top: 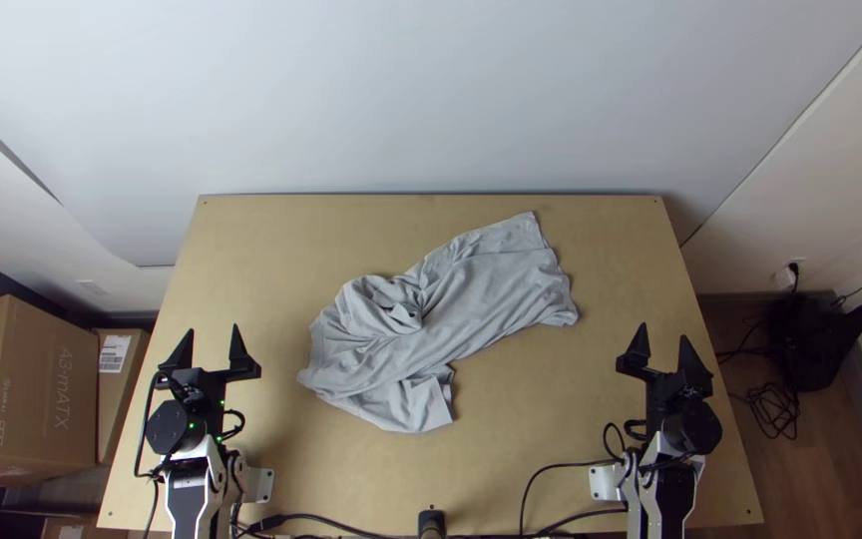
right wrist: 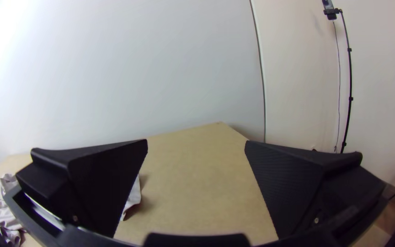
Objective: Fold the t-shirt
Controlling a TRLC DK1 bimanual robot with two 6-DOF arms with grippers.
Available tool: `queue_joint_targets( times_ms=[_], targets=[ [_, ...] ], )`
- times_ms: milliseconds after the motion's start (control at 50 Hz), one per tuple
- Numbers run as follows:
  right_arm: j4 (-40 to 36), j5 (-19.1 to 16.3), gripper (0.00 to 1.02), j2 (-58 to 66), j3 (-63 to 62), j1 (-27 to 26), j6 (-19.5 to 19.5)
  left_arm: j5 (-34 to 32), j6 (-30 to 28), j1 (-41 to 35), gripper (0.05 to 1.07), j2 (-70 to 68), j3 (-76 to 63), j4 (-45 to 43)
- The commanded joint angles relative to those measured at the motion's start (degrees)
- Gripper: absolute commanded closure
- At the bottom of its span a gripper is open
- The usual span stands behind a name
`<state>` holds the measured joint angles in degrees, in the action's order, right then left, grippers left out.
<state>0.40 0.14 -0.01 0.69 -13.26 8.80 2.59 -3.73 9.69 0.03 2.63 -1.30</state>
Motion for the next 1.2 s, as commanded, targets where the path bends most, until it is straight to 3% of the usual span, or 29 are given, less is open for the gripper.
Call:
queue_joint_targets(
  times_ms=[0, 580, 740, 860, 1180],
  targets=[
    [-1.11, 0.21, 0.04, -0.16, -0.16, -0.28, 1.05, 0.05, -0.84, -0.20, 0.10, -0.03, -2.46, 1.12],
    [-1.11, 0.21, 0.04, -0.25, -0.16, 0.34, 1.22, 0.05, -0.67, -0.20, 0.10, -0.03, -2.55, 1.12],
    [-1.11, 0.21, 0.04, -0.25, -0.16, 0.25, 1.22, 0.05, 4.08, -0.29, 0.10, -0.03, -2.55, 1.12],
    [-1.11, 0.21, 0.04, -0.25, -0.16, 0.25, 1.22, -0.30, 11.64, -1.61, 0.10, -0.03, -2.46, 1.21],
    [-1.28, 0.21, 0.04, -0.25, -0.16, 1.22, 2.45, -2.85, 12.78, -3.72, 0.10, -0.03, -2.37, 2.00]
  ],
)
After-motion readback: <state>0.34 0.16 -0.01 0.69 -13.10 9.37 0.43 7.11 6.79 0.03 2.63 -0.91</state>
